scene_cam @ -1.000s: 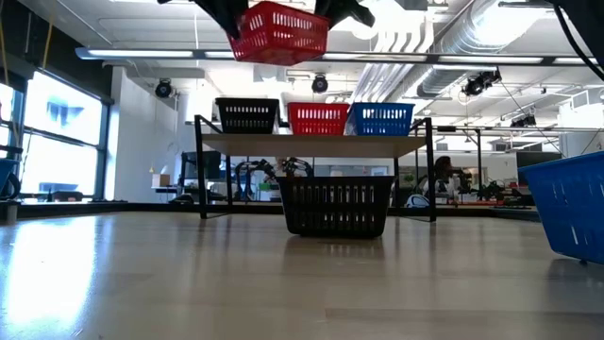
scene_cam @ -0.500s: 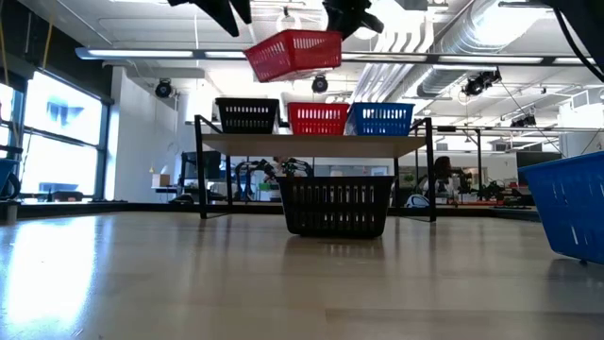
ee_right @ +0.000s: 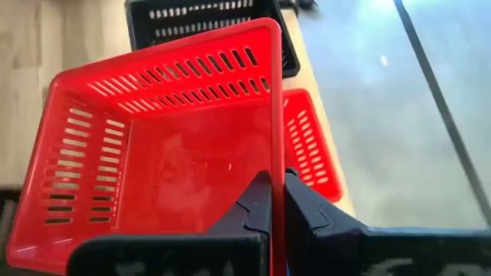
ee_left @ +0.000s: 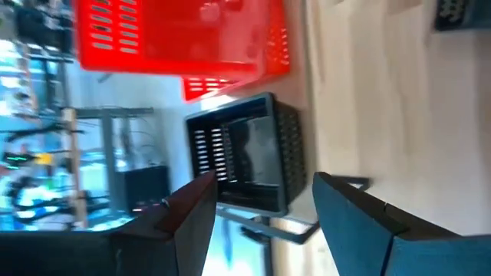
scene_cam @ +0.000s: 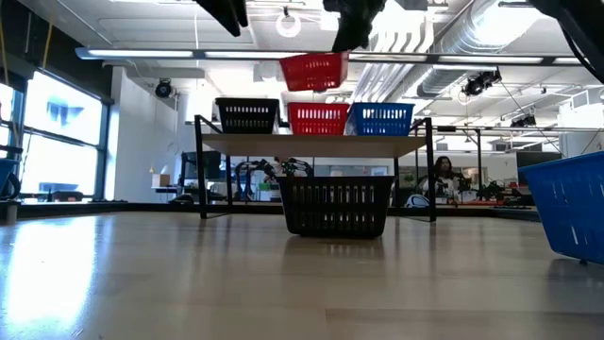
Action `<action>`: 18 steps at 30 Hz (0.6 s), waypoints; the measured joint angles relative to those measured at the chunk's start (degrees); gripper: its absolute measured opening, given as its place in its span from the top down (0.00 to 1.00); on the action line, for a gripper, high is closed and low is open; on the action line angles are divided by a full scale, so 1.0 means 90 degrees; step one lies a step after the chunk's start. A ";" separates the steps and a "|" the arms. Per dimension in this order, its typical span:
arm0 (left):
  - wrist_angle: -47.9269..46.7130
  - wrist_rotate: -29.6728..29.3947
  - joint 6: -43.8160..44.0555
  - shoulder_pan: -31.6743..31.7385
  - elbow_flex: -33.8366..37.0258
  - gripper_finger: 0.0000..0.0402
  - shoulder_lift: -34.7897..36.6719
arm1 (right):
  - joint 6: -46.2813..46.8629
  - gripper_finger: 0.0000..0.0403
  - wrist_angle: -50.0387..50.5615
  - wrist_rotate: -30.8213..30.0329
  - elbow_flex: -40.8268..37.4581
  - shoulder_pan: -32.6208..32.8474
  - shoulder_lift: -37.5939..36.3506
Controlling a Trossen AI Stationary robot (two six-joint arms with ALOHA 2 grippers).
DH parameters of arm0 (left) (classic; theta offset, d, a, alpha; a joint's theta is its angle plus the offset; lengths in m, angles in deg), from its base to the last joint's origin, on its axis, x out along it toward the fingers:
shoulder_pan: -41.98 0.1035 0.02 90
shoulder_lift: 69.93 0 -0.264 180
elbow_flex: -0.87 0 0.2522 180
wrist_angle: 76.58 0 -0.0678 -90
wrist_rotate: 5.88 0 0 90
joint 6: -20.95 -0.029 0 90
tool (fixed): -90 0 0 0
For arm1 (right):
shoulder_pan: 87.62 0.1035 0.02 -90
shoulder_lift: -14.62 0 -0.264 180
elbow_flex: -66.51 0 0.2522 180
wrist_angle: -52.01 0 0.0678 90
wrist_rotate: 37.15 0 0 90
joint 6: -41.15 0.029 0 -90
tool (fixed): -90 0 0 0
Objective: Stack baskets on shelf by color
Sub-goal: Stack the left red bin on top of the red bin on the shelf
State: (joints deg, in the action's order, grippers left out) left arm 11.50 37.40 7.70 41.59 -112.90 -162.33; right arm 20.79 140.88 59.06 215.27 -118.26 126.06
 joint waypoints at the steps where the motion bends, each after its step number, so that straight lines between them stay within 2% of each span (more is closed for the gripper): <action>1: -0.0001 0.0121 0.0128 0.0000 0.0000 0.49 -0.0001 | -0.0255 1.00 -0.0012 0.0139 0.0000 -0.0098 0.0000; 12: 0.0001 0.1224 0.1745 0.0002 0.0000 0.49 -0.0002 | -0.1888 1.00 -0.0560 0.2123 0.0000 -0.1127 0.0000; 18: 0.0002 0.1605 0.2419 0.0002 0.0000 0.49 -0.0007 | -0.2306 1.00 -0.0588 0.2810 0.0000 -0.1396 0.0191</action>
State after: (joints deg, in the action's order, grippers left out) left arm 11.51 51.85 29.47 41.62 -112.90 -162.39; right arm 0.04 135.59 84.35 215.27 -130.83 127.78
